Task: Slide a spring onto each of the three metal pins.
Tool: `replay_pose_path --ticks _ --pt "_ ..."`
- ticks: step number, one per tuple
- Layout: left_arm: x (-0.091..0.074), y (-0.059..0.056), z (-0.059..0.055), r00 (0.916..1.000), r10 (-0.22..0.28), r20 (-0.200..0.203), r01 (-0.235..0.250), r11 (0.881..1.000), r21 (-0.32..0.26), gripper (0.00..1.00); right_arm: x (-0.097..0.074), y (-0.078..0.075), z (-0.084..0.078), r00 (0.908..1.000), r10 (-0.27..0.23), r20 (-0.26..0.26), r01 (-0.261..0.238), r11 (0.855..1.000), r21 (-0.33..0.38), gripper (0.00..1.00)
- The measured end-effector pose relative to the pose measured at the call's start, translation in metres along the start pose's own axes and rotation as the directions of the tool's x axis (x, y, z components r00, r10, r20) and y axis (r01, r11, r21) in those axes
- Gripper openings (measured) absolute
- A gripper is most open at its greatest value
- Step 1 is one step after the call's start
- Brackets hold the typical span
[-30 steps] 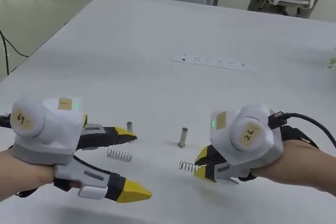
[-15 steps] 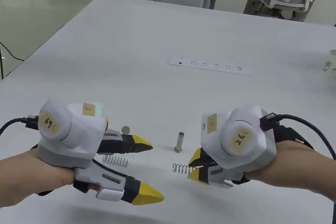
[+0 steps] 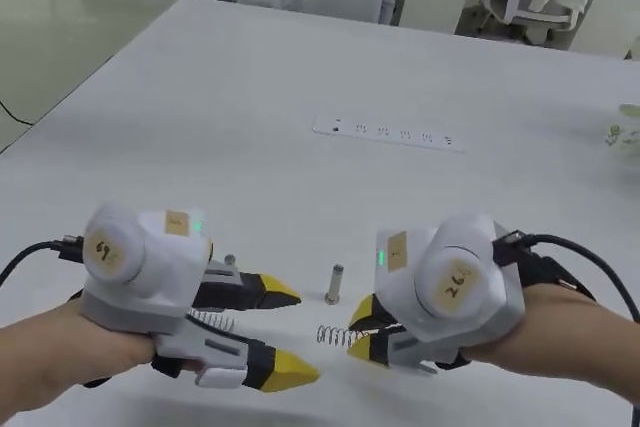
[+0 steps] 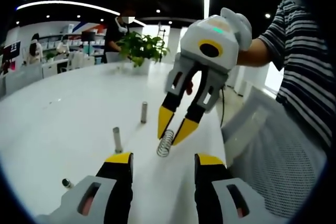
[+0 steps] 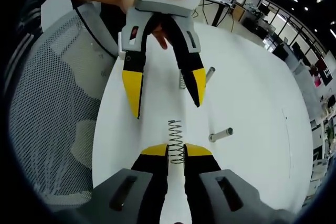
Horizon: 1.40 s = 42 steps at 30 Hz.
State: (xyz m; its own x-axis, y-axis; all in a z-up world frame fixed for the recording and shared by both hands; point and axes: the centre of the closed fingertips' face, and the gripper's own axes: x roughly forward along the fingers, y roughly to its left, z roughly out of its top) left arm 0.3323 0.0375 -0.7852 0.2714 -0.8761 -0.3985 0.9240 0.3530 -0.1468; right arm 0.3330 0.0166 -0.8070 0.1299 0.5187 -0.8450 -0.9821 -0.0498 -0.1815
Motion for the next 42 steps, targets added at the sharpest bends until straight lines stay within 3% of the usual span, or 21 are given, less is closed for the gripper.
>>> replay_pose_path --ticks 17,42 --pt "0.014 -0.004 0.005 0.9997 -0.017 0.018 0.017 1.000 0.017 0.23 -0.005 0.004 0.006 0.9998 0.003 0.018 -0.003 1.000 0.001 0.08" --pt "0.016 -0.010 0.012 0.9984 -0.033 0.045 0.031 0.999 0.029 0.10 -0.010 0.007 0.014 0.9992 0.013 0.037 -0.012 1.000 -0.020 0.08"
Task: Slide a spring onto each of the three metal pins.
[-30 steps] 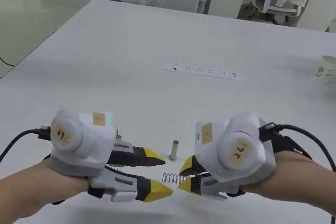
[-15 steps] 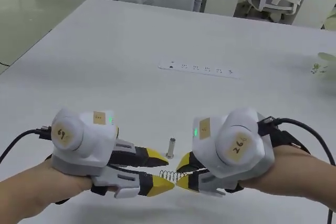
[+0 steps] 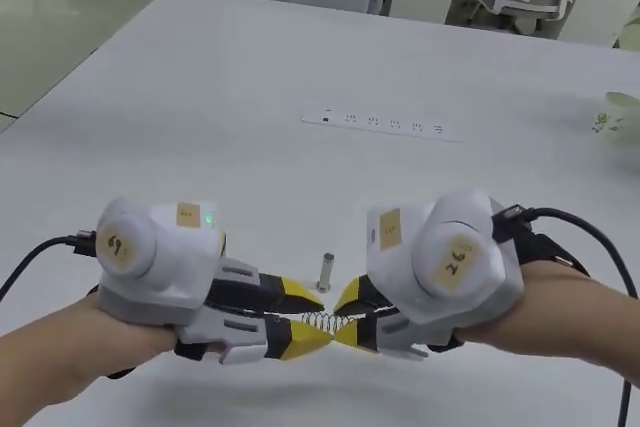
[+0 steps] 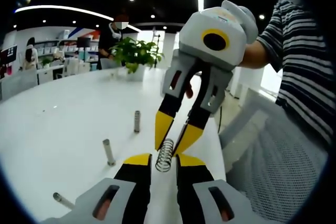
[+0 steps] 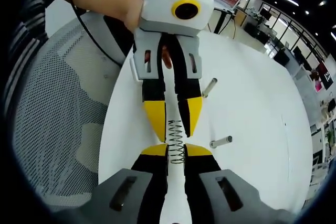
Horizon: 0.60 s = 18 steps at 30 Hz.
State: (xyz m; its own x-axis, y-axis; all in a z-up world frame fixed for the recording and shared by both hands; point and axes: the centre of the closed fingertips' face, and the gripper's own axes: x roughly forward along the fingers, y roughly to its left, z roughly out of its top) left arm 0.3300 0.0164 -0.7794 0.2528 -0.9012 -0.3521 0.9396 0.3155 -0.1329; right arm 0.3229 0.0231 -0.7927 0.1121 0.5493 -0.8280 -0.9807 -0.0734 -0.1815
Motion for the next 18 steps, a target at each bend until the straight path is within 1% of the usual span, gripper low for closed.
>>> replay_pose_path --ticks 5,7,10,13,18 --pt "-0.0020 -0.0008 -0.0008 1.0000 0.002 -0.004 -0.002 1.000 0.008 0.08 -0.0010 0.0015 0.0032 0.9999 0.002 0.010 -0.002 1.000 0.001 0.08" --pt "-0.0026 -0.0015 0.0005 1.0000 0.001 0.002 -0.001 1.000 0.006 0.05 -0.0010 0.0021 0.0038 0.9999 0.002 0.010 -0.002 1.000 -0.004 0.08" --pt "-0.0029 -0.0034 -0.0002 1.0000 -0.001 0.000 0.001 1.000 0.010 0.04 -0.0012 0.0022 0.0036 1.0000 0.001 0.007 -0.001 1.000 -0.009 0.08" --pt "-0.0030 -0.0037 -0.0012 1.0000 0.000 0.000 0.000 1.000 0.002 0.04 -0.0022 0.0024 0.0043 0.9999 0.000 0.012 0.000 1.000 -0.010 0.08" --pt "-0.0030 -0.0053 -0.0011 0.9999 -0.013 0.003 0.013 1.000 0.000 0.03 -0.0032 0.0030 0.0041 0.9999 -0.001 0.016 0.001 1.000 -0.006 0.08"
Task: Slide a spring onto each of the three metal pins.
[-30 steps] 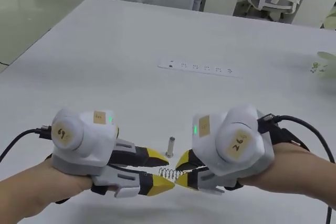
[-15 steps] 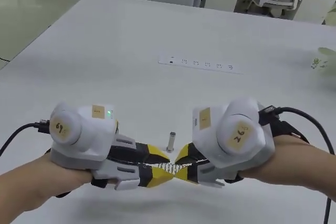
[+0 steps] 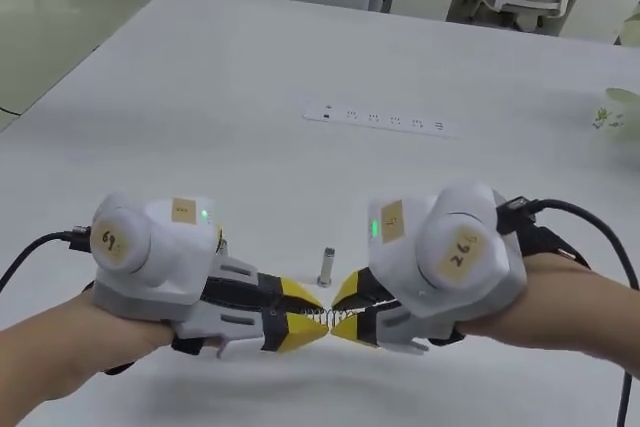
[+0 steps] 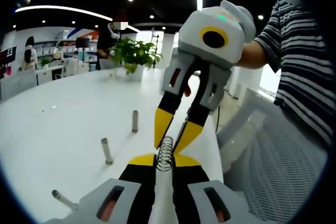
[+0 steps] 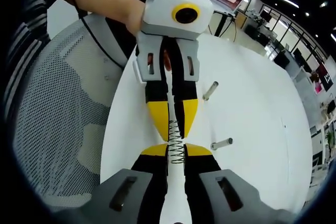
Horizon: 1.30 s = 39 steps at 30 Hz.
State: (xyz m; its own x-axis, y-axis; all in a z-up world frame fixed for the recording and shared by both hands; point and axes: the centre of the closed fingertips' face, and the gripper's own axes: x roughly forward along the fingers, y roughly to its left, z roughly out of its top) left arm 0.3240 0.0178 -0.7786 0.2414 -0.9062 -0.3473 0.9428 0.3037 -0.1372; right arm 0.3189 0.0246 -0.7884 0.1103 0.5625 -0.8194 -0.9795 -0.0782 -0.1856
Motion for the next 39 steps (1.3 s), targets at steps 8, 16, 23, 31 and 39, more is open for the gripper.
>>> replay_pose_path --ticks 8,16,23,31,39 --pt "0.001 -0.004 0.000 0.9989 -0.046 -0.001 0.046 0.999 -0.004 0.02 -0.001 0.004 -0.002 0.9995 0.008 0.031 -0.008 1.000 -0.007 0.08" --pt "0.004 -0.007 -0.003 0.9966 -0.080 -0.020 0.080 0.997 0.003 0.02 -0.001 0.009 -0.008 0.9990 0.007 0.045 -0.005 0.999 -0.053 0.08" --pt "0.000 -0.008 -0.003 0.9960 -0.086 -0.025 0.086 0.996 -0.003 0.02 -0.004 0.010 -0.018 0.9968 0.000 0.080 0.000 1.000 -0.002 0.11" --pt "0.000 -0.011 -0.005 0.9943 -0.100 -0.038 0.100 0.995 0.003 0.02 -0.002 0.014 -0.016 0.9939 0.005 0.110 -0.004 1.000 -0.009 0.10" --pt "0.001 -0.015 -0.006 0.9929 -0.108 -0.049 0.109 0.994 0.009 0.02 -0.005 0.017 -0.014 0.9909 0.007 0.135 -0.007 1.000 -0.001 0.07"
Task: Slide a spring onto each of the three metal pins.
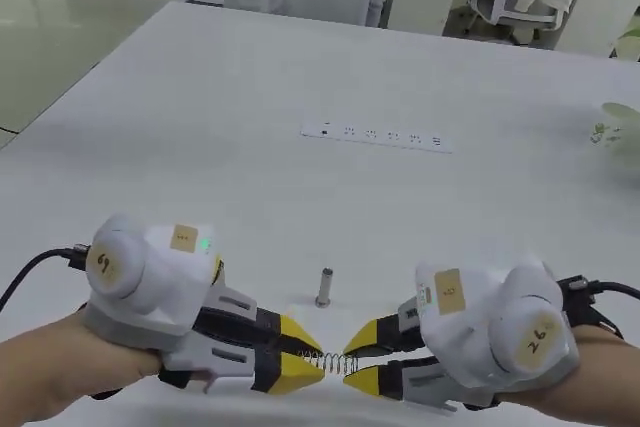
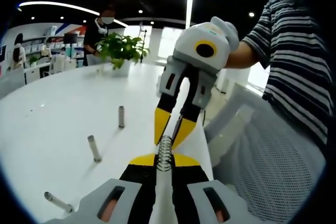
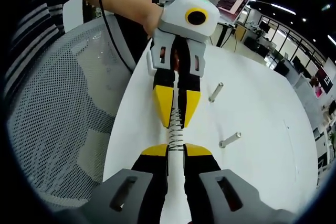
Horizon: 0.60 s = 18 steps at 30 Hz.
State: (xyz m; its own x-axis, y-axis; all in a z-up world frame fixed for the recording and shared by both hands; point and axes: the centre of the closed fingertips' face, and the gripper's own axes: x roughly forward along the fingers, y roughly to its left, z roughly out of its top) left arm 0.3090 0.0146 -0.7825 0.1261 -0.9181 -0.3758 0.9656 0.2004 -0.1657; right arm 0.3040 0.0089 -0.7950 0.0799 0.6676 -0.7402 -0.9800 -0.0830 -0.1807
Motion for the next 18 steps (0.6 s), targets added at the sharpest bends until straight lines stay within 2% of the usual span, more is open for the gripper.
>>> replay_pose_path --ticks 11,18 --pt "-0.001 0.000 0.003 0.9999 0.007 0.012 -0.007 1.000 -0.003 0.02 -0.014 -0.003 0.011 0.9980 -0.020 0.060 0.021 1.000 -0.020 0.07" --pt "-0.002 0.000 -0.001 0.9999 0.012 -0.003 -0.012 1.000 0.011 0.02 -0.019 -0.005 0.029 0.9902 -0.004 0.140 0.003 1.000 0.005 0.07"
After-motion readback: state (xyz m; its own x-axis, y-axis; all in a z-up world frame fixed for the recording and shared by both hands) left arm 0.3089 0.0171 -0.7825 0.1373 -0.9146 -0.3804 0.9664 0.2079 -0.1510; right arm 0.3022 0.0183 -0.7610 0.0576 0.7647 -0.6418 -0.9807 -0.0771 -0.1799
